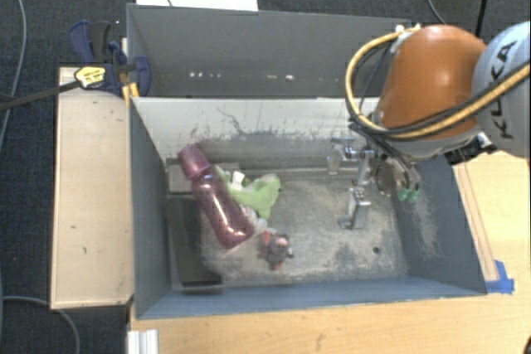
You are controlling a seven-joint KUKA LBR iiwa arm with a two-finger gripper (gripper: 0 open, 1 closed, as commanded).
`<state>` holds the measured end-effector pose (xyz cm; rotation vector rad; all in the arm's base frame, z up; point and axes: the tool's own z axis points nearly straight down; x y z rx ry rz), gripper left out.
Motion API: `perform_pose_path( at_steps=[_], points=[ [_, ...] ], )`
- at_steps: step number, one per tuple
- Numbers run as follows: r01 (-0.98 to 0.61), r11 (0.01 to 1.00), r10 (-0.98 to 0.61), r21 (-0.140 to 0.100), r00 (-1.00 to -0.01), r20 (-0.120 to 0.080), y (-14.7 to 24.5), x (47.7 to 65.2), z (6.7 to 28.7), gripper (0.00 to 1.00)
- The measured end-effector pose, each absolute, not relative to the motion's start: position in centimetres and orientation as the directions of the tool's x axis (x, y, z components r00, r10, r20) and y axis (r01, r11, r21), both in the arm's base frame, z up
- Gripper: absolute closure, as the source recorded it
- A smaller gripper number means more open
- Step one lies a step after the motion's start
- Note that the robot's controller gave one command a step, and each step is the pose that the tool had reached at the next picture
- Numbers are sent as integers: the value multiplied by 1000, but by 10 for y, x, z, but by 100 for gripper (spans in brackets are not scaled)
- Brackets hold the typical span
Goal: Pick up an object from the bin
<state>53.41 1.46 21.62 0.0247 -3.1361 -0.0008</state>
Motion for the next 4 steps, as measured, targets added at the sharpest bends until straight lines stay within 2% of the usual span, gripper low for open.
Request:
perform_pose_path(
  at_steps=[1,2,3,4],
  points=[
    [-15,1000,-15,1,-1000,-3,15,536,221,0],
    [-90,996,-90,-2,-996,-6,44,540,199,0],
    [-110,994,-110,2,-994,-7,90,570,169,0],
    [-246,969,-246,-2,-969,-6,106,577,155,0]
  ],
)
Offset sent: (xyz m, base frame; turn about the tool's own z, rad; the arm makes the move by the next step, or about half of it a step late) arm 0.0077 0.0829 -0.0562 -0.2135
